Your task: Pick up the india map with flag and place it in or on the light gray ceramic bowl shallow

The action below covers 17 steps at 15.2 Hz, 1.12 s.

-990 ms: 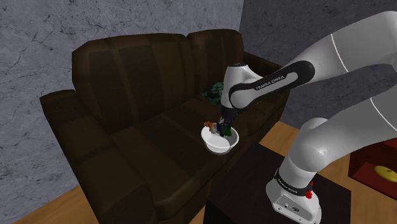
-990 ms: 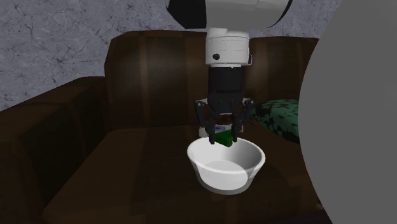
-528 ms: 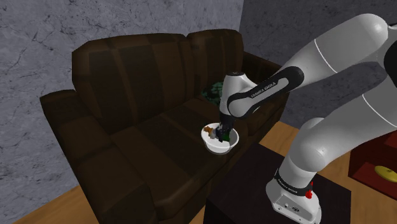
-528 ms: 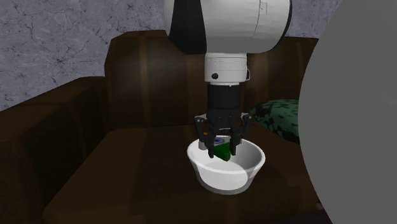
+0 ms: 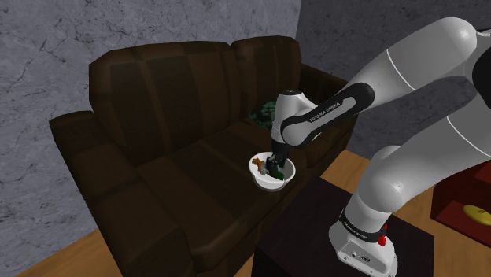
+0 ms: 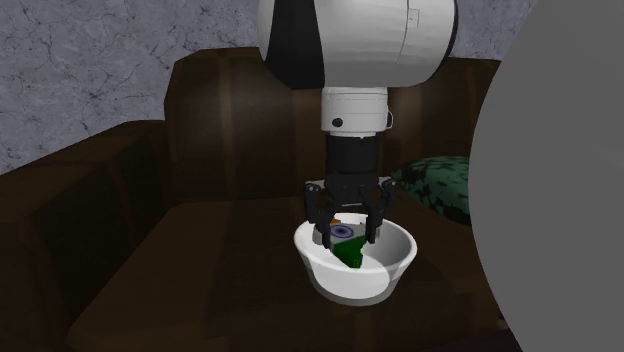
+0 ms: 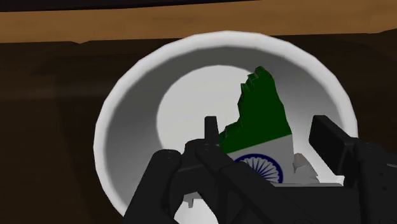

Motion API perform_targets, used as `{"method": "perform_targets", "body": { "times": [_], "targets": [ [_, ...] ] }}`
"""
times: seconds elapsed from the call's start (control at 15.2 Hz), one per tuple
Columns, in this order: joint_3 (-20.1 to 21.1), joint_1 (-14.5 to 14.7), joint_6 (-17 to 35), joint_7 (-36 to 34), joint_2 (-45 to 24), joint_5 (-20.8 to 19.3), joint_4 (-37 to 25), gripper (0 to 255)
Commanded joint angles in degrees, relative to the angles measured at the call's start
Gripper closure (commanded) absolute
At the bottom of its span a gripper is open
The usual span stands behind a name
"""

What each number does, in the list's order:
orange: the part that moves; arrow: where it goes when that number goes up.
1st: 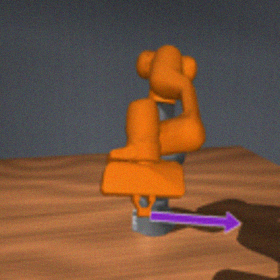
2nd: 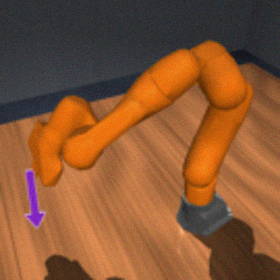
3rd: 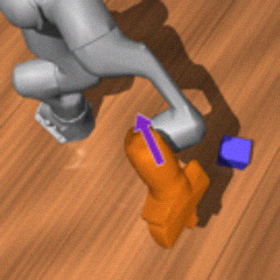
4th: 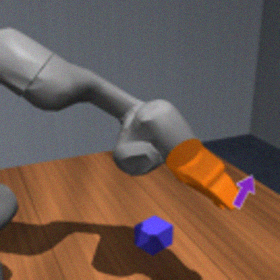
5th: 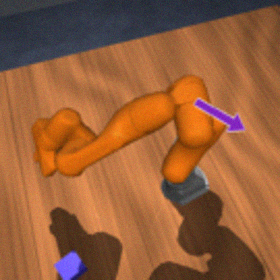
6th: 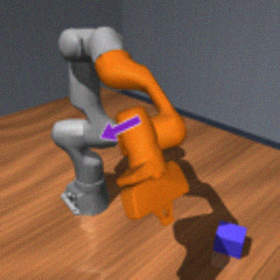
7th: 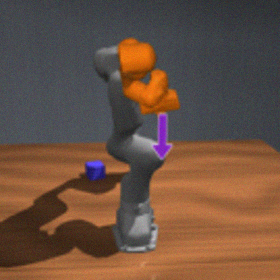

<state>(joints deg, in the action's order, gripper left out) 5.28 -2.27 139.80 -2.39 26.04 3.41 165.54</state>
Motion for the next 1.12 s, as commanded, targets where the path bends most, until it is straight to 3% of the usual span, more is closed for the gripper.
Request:
{"method": "perform_targets", "body": {
  "times": [0.0, 0.26, 0.53, 1.06],
  "targets": [
    [0.0, 0.0, 0.0, 0.0, 0.0, 0.0, 0.0, 0],
    [0.0, 0.0, 0.0, 0.0, 0.0, 0.0, 0.0, 0],
    [-0.4, 0.1, -10.4, 0.1, 6.9, -0.1, -3.5, 0],
    [-0.4, 0.1, -10.4, 0.1, 6.9, -0.1, -3.5, 0]
  ]
}}
